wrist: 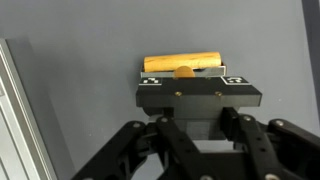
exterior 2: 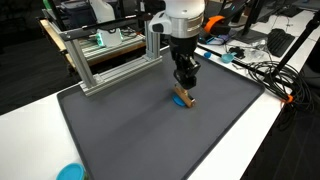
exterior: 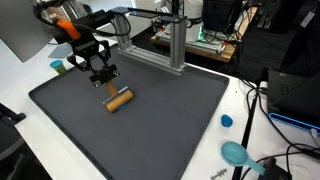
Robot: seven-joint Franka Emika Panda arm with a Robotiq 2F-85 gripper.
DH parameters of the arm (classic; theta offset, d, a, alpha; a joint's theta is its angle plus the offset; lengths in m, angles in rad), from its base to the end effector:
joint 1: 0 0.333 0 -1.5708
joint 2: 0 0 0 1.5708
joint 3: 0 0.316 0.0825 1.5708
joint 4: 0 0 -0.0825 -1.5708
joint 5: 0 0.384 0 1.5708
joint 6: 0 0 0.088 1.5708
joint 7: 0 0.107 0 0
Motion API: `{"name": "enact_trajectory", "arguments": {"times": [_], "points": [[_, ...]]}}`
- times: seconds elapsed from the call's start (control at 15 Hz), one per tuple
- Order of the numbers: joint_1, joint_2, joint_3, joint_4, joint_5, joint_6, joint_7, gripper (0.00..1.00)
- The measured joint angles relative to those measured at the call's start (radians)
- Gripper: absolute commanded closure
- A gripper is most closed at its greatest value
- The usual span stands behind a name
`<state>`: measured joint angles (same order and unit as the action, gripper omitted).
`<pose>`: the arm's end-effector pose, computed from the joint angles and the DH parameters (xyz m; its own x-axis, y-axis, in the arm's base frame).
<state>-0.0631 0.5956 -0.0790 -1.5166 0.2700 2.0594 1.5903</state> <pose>0.6963 -0.0766 0.3117 -0.2795 -0.9422 -0.1847 -0.9601 0.2723 0.0639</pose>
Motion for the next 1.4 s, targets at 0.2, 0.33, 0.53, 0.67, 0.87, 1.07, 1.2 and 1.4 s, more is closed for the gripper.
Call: {"name": "enact_trajectory", "arguments": {"times": [0.2,0.33,0.53,0.67,0.87,1.07,1.2,1.4], "points": [[0.000,0.008,0.001,0.014,0.000,-0.016,-0.024,0.78],[0.000,0.013,0.001,0.023,0.000,-0.024,-0.034,0.78],[0.000,0.021,0.002,0.036,0.000,-0.038,-0.052,0.78],[0.000,0.024,0.004,0.042,0.000,-0.046,-0.072,0.78],[0.000,0.028,0.006,0.050,0.000,-0.056,-0.092,0.78],[0.001,0.033,0.006,0.059,0.000,-0.067,-0.108,0.78],[0.001,0.036,0.007,0.064,0.000,-0.073,-0.119,0.78],[0.001,0.041,0.010,0.073,0.000,-0.086,-0.152,0.78]]}}
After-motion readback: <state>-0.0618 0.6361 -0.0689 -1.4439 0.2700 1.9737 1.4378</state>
